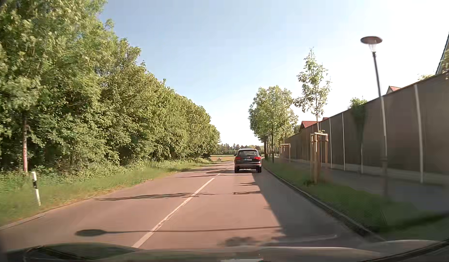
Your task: Follow the waypoints while adhering to traffic rules and regulations
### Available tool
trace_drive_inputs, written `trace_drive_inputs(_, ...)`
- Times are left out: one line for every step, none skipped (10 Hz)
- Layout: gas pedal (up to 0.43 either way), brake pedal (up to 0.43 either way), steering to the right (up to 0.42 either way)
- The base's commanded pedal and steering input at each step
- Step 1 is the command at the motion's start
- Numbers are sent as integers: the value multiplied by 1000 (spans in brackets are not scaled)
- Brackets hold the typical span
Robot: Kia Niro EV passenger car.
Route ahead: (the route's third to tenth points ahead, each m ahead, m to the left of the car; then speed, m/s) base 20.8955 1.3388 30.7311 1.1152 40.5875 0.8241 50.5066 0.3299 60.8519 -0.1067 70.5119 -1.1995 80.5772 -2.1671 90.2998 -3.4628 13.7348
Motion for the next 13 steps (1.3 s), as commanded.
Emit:
trace_drive_inputs(177,12,4)
trace_drive_inputs(177,12,3)
trace_drive_inputs(177,12,4)
trace_drive_inputs(177,12,4)
trace_drive_inputs(177,12,3)
trace_drive_inputs(177,12,4)
trace_drive_inputs(177,6,4)
trace_drive_inputs(177,12,4)
trace_drive_inputs(177,12,5)
trace_drive_inputs(177,12,5)
trace_drive_inputs(177,12,5)
trace_drive_inputs(177,12,6)
trace_drive_inputs(177,12,6)
